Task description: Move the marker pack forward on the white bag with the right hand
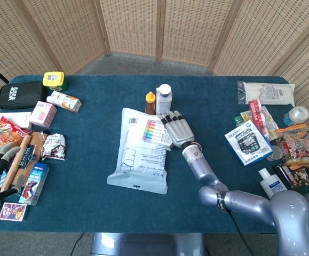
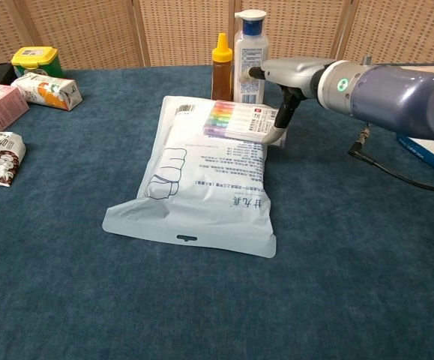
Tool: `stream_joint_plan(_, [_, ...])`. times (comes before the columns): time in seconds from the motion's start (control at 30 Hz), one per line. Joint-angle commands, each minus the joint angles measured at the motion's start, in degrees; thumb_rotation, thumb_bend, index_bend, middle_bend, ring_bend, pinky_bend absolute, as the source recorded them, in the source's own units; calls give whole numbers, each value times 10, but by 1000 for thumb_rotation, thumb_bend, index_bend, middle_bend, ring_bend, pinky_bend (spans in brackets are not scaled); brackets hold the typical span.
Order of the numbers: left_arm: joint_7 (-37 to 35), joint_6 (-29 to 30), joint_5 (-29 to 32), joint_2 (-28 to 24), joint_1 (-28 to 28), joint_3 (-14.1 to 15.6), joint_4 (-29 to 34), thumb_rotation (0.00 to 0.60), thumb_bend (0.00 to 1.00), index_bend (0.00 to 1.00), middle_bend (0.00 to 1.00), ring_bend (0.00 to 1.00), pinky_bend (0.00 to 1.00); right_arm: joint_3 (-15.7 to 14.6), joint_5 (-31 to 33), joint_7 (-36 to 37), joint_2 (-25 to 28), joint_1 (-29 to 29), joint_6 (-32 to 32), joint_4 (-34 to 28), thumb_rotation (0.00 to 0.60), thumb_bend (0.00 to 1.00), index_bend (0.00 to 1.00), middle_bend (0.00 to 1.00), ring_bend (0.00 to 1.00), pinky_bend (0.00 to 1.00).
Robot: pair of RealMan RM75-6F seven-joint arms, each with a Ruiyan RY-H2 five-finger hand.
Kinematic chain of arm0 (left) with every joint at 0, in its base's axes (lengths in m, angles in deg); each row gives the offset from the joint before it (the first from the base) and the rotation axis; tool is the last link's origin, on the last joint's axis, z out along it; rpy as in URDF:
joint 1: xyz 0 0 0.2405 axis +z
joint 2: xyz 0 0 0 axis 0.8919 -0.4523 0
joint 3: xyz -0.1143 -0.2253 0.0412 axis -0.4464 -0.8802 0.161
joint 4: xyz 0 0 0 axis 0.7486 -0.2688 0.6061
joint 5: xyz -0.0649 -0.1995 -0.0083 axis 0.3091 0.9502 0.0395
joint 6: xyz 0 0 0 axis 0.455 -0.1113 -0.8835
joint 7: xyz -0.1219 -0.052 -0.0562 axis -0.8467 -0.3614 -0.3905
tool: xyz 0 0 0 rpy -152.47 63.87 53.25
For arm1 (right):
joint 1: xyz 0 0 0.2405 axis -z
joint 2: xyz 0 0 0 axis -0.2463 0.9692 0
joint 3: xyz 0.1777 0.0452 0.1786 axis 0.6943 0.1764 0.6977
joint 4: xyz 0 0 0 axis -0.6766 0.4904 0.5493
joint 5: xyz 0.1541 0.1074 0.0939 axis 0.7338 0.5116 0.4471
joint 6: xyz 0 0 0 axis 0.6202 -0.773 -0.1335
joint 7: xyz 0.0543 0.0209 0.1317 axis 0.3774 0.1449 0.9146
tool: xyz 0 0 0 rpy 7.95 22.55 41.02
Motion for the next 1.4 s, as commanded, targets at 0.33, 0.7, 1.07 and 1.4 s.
stream_joint_plan(0.33, [-9, 10, -5, -3, 6, 2, -3, 600, 480, 129, 1, 0, 0, -5, 75, -31, 15, -42, 65, 10, 600, 0, 0, 0, 0, 0])
stream_joint_plan(0.7, [-22, 17, -13, -5, 10, 6, -4, 600, 479, 114, 0, 0, 0, -21, 149, -53, 14, -88, 96, 46, 600, 16, 0, 0, 0, 0])
stream_joint_plan(1.07, [-30, 24, -18, -4, 13, 5, -7, 600, 480, 100, 0, 0, 0, -38, 165, -44, 6, -99, 93, 60, 600, 68, 0, 319, 397, 351])
stream_joint_plan(1.4, [-32, 22, -19, -3, 11, 6, -7, 600, 478, 93, 0, 0, 0, -38, 142, -11, 14, -88, 83, 52, 600, 85, 140, 694, 833, 735])
